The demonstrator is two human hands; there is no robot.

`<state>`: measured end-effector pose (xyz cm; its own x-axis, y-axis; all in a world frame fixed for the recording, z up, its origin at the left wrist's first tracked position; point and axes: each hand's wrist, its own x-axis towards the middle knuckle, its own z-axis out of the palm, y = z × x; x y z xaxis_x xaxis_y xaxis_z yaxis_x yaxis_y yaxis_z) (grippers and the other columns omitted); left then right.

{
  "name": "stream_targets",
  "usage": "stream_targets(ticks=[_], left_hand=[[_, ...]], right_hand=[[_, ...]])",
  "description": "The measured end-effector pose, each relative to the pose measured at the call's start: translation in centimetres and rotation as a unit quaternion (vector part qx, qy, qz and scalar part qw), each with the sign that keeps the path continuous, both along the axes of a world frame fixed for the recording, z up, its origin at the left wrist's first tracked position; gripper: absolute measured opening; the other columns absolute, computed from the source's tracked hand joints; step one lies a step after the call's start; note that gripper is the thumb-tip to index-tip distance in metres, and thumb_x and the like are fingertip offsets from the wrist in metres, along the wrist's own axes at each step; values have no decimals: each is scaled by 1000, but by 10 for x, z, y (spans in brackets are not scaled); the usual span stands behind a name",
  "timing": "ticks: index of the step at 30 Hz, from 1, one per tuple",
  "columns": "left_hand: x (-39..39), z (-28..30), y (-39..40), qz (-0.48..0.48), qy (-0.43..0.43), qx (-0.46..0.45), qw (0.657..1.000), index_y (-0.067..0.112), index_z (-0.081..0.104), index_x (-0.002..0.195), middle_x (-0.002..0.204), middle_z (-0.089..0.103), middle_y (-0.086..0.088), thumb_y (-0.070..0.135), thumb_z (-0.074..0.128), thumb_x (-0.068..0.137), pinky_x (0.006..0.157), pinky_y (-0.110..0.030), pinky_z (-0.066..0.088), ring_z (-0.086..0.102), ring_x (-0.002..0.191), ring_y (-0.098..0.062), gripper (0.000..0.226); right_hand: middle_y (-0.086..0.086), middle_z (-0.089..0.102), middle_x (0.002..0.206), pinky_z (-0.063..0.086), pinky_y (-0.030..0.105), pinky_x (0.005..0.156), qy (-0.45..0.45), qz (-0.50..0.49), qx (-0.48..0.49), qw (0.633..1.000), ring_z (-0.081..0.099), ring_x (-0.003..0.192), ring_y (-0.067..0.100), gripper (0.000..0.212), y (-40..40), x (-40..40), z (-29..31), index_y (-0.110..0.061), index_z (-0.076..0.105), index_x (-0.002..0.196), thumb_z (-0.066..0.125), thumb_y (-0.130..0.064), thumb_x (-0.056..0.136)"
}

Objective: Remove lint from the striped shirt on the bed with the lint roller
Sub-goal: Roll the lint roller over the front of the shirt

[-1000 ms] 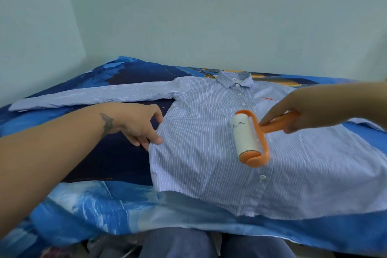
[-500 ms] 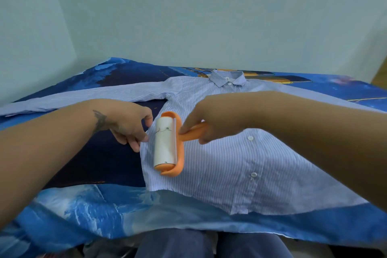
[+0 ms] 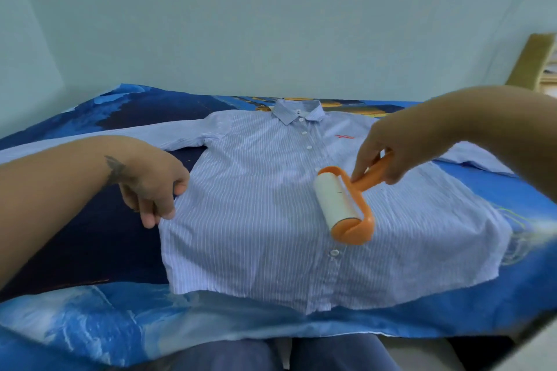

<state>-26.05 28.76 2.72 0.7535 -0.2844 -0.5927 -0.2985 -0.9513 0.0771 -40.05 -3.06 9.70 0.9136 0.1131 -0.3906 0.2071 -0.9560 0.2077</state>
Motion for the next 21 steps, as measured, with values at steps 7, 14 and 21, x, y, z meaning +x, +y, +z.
stream_targets(ticks=[7,14,21], left_hand=[[11,21,-32,-5,-117,-2,993,17,52,86,62,71,5,27,71,80,55,-24,45,71,56,-7,22],[51,6,-73,-39,-331,-129,934,24,61,82,84,64,8,28,56,86,67,-29,45,57,77,-11,8],[115,-7,-91,3,-369,-180,912,26,63,101,114,56,0,26,52,90,89,-39,49,58,99,-20,16]], right_hand=[[-26,60,92,38,15,71,-99,-28,99,990,55,83,-4,37,-50,11,6,-53,56,103,68,-24,82],[-15,58,104,41,17,77,-118,-50,252,959,53,90,4,29,-35,46,-78,-38,59,113,62,-25,87],[-23,54,106,42,16,80,-68,-41,290,954,52,95,-2,38,-47,64,-88,-47,54,115,65,-36,80]])
